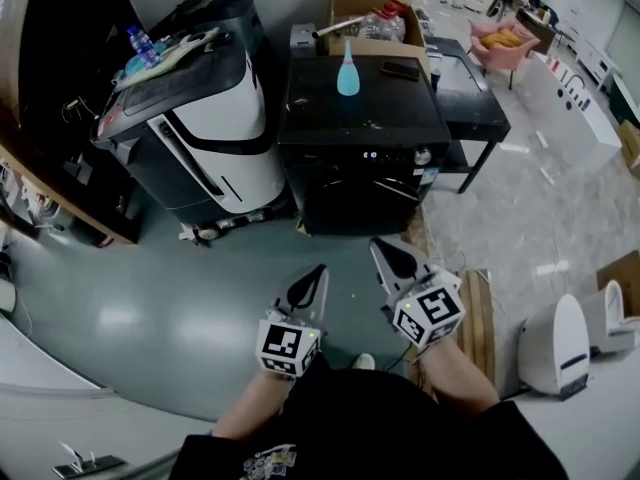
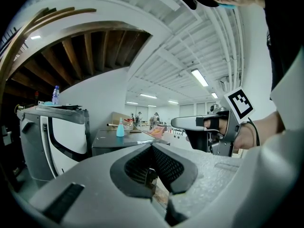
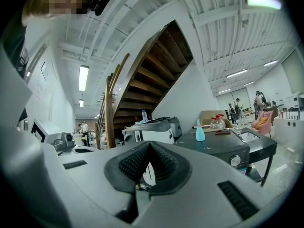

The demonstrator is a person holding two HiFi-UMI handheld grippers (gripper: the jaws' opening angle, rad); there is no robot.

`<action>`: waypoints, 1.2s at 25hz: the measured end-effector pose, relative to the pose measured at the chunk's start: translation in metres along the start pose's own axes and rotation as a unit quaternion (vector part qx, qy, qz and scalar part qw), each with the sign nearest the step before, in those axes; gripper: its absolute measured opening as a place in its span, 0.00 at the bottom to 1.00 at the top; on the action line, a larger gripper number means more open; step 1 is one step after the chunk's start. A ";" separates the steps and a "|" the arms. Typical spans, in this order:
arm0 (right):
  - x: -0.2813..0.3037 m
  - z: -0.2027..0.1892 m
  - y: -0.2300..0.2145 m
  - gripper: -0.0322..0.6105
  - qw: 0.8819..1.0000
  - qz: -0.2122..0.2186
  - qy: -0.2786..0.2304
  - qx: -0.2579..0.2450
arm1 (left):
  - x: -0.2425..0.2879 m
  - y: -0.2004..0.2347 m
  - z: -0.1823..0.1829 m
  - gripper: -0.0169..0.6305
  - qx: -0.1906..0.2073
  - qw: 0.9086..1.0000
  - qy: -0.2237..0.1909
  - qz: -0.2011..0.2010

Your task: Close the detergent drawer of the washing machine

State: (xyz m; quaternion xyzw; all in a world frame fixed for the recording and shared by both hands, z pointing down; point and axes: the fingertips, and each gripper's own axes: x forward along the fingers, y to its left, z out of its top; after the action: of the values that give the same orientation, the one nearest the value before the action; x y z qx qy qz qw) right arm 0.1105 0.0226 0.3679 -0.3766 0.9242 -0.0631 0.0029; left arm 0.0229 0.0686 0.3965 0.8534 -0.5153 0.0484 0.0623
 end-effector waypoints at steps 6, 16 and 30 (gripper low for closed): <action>-0.016 0.003 0.015 0.05 1.000 0.007 0.005 0.002 | -0.017 -0.012 -0.001 0.03 0.002 1.000 -0.002 0.009; -0.035 -0.008 0.021 0.05 1.000 0.019 0.009 -0.005 | -0.025 -0.030 -0.009 0.03 -0.015 1.000 -0.003 0.009; -0.041 -0.009 0.017 0.05 1.000 0.010 0.011 0.001 | -0.023 -0.033 -0.006 0.03 -0.010 1.000 -0.016 0.009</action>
State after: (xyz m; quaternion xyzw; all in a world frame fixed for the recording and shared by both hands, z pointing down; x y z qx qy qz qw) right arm 0.1281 0.0640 0.3732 -0.3665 0.9279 -0.0682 -0.0063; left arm 0.0414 0.1044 0.3974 0.8487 -0.5243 0.0304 0.0624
